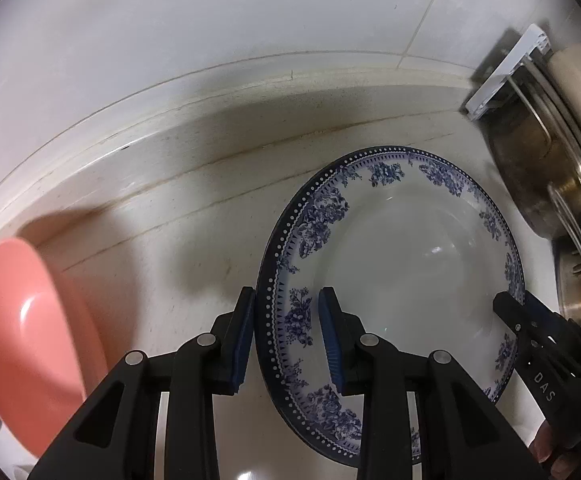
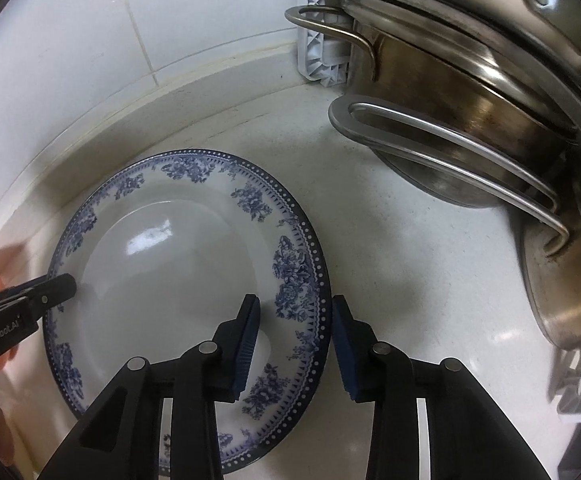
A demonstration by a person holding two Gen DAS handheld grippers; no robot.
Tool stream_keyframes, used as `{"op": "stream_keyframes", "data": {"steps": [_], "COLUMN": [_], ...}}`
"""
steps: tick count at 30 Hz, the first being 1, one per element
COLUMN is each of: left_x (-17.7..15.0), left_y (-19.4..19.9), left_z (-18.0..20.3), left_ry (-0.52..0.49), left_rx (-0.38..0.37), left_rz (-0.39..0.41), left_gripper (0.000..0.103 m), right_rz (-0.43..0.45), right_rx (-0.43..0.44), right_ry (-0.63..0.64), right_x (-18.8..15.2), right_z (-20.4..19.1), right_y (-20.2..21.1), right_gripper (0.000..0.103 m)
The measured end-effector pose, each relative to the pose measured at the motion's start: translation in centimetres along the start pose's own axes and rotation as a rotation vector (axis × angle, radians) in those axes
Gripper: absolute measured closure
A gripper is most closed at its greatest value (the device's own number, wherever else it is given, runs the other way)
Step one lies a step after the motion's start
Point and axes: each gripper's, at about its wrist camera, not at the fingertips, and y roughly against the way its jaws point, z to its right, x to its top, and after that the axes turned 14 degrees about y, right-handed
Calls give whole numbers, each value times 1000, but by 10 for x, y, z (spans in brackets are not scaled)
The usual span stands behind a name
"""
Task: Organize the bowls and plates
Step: 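Lift and carry the smaller plate over the plate stack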
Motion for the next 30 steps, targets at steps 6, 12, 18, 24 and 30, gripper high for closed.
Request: {"op": "stream_keyframes", "data": {"steps": [6,12,18,24,30], "left_x": [-18,-42,-67,-96,-124], "left_y": [25,59,94,127,159], "left_z": [-8,-22,-38,-62,-88], "left_ry": [7,17,21,43,59], "left_rx": [-14,-31,-41,-38,-30], "left_rz": [35,77,105,149,189], "left_gripper": [71,71,71,71,71], "right_rz": [29,58,97,123,157], "right_rx": [-4,-7,-23,-18,-14], "right_ry": [9,23,40,63,79], "right_x": [-7,-21,-41,-61,-86], "right_z": [-2,-10,-25,-42,-63], "right_y": [15,44,83,115,145], "right_gripper": [66,66,66,66,66]}}
